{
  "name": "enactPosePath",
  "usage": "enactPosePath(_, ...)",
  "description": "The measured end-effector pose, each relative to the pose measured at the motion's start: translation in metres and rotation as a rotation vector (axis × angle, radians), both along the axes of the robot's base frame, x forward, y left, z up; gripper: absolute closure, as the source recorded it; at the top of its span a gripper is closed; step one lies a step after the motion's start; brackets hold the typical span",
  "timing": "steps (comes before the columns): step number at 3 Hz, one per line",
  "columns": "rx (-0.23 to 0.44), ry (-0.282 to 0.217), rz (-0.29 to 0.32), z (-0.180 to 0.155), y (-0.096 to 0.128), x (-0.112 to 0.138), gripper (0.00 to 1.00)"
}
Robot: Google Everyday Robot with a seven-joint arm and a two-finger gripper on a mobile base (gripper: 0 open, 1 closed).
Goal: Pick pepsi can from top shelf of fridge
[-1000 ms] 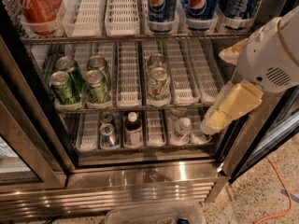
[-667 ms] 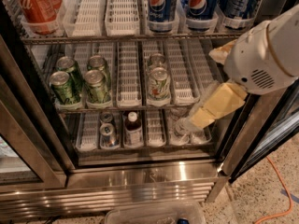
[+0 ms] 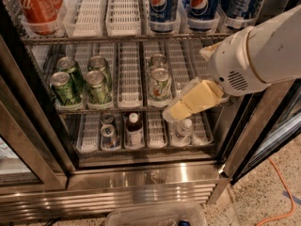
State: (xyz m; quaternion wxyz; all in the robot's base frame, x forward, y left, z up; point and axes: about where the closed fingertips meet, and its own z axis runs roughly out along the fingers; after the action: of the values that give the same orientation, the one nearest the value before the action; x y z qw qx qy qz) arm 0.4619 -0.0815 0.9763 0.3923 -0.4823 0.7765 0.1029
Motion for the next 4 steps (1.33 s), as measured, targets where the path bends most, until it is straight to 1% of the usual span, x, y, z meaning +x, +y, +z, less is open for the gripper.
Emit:
enactPosePath(1,0.0,0.0,0.0,0.0,0.0,0.0,0.0)
enactPosePath(2,0.052,-0.025,-0.057,-0.001,0.002,0.001,0.0)
enactPosePath(3,0.148,-0.049,-0.142,-0.017,0.014,0.007,0.0)
enactPosePath(4,0.23,-0.11,-0.232,-0.019,0.02,0.017,0.0)
